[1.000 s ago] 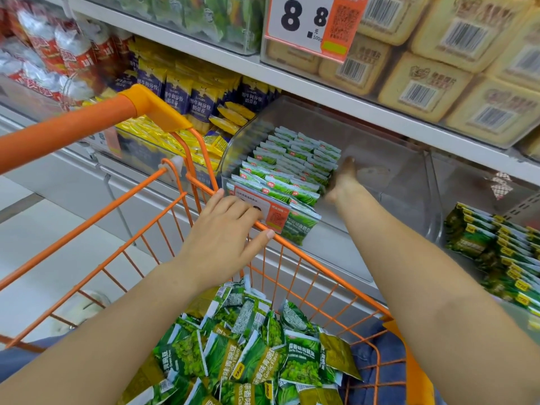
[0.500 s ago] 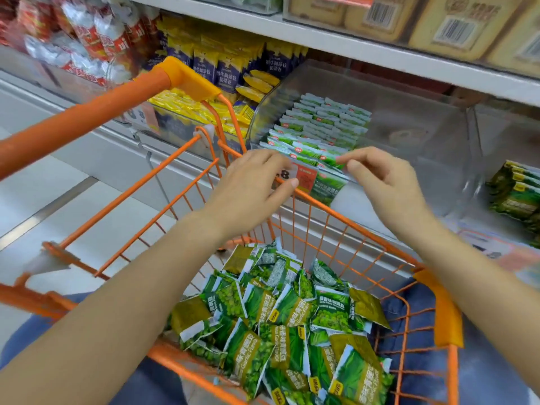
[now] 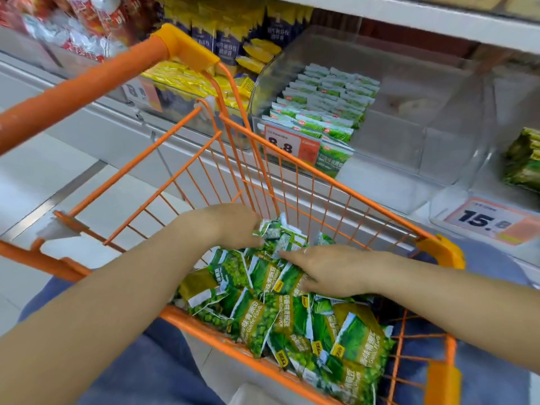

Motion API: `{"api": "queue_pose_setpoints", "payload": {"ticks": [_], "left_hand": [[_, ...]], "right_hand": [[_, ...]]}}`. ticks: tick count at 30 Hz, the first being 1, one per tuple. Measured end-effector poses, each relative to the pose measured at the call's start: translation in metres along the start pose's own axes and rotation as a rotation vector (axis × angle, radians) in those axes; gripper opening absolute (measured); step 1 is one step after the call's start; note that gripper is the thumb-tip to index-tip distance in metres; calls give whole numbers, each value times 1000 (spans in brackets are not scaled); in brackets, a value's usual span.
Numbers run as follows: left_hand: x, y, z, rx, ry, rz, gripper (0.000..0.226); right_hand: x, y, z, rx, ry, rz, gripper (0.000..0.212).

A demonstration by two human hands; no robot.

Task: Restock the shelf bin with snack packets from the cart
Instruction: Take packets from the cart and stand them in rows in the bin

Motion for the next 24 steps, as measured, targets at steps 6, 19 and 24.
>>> {"api": "queue_pose_setpoints", "payload": {"ticks": [6,19,24], "left_hand": [[2,9,-1,224,-41,5,43],[20,31,24,193,-293,1017,74],[25,34,30,190,-336,1165,23]], "right_hand": [[8,8,-5,115,-26,-120,30],[18,63,42,848,129,-1254,19],[28,73,52,1004,124,-1330,15]]}}
Point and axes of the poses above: each hand's wrist, its own z-axis away from the middle knuckle, its own y-axis out of the back of the hand, x = y × z, the point moved 3 cm from there along -z, towards the middle knuckle, and after that the axes turned 2 degrees about -y, right-handed, at the moved point
